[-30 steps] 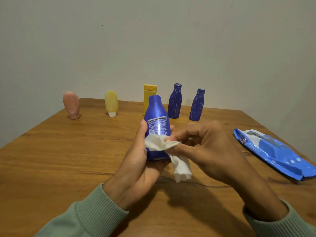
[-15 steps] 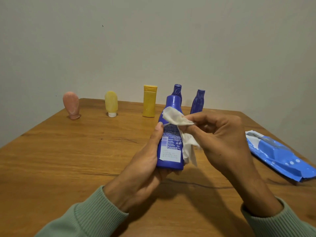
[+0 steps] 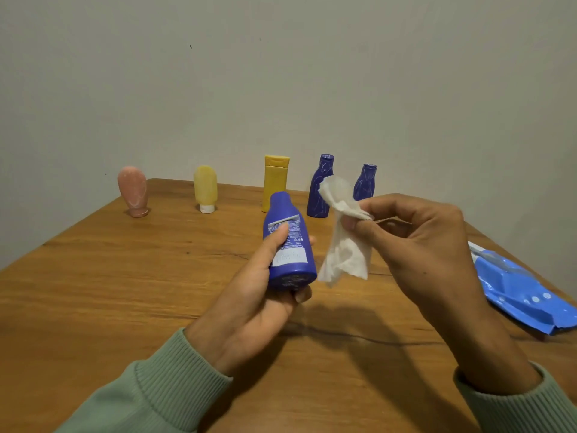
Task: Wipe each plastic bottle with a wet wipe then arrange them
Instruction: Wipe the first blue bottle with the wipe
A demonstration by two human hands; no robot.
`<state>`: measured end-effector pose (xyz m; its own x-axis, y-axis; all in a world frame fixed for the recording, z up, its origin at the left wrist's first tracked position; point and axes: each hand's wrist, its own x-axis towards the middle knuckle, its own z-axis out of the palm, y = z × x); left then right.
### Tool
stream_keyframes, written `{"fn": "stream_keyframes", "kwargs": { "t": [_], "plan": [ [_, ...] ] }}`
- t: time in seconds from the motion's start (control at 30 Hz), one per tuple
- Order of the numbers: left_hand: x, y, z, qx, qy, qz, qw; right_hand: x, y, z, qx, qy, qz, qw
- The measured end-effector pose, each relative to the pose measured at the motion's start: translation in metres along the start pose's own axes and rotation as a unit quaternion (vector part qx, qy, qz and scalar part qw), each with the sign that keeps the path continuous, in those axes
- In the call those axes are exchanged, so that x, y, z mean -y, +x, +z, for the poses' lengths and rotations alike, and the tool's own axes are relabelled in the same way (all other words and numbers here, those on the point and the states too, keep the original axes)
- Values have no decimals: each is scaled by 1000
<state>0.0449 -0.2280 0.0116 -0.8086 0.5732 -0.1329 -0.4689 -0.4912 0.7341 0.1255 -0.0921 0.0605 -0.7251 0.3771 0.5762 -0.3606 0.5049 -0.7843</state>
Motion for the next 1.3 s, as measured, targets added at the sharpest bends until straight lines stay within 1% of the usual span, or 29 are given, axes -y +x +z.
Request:
{"fn": "stream_keyframes", "kwargs": {
  "t": [0.13,0.33,0.4,0.5,0.57,0.67,0.77,0.83,0.9,1.0,1.07,1.17,1.23,1.3],
  "plan": [
    [-4,3,-5,6,2,12,1000,0,-4,4,71,-46,26,996],
    [-8,3,-8,8,-9,-4,1000,3,-8,10,85,-59,30,994],
    [-8,1,-8,14,-17,-15,1000,5,-10,11,107,-60,26,992],
    [-9,0,-10,16,-74,-46,996,8,-16,16,152,-68,1,986],
    [-9,1,-12,22,-99,-65,993,7,-20,22,159,-97,-37,982],
    [-10,-1,-12,15,-89,-81,993,1,-24,31,136,-163,-119,970],
    [-10,-3,-10,7,-100,-69,993,-7,-24,34,87,-164,-171,968],
    [-9,-3,-10,-13,-117,-56,991,-10,-24,34,50,-159,-180,969],
    [-8,-4,-8,-22,-128,-55,990,-13,-25,36,33,-155,-188,969],
    [-6,-5,-7,-6,-114,-76,991,-14,-32,44,58,-140,-202,968],
    [-7,-6,-6,2,-106,-96,990,-15,-34,48,67,-156,-221,960],
    [-7,-5,-7,-19,-113,-81,990,-21,-32,46,34,-169,-220,960],
    [-7,-5,-7,-21,-119,-66,990,-23,-29,44,8,-162,-208,964],
    [-7,-6,-7,-20,-121,-64,990,-24,-31,44,-14,-176,-212,961]
  ]
}}
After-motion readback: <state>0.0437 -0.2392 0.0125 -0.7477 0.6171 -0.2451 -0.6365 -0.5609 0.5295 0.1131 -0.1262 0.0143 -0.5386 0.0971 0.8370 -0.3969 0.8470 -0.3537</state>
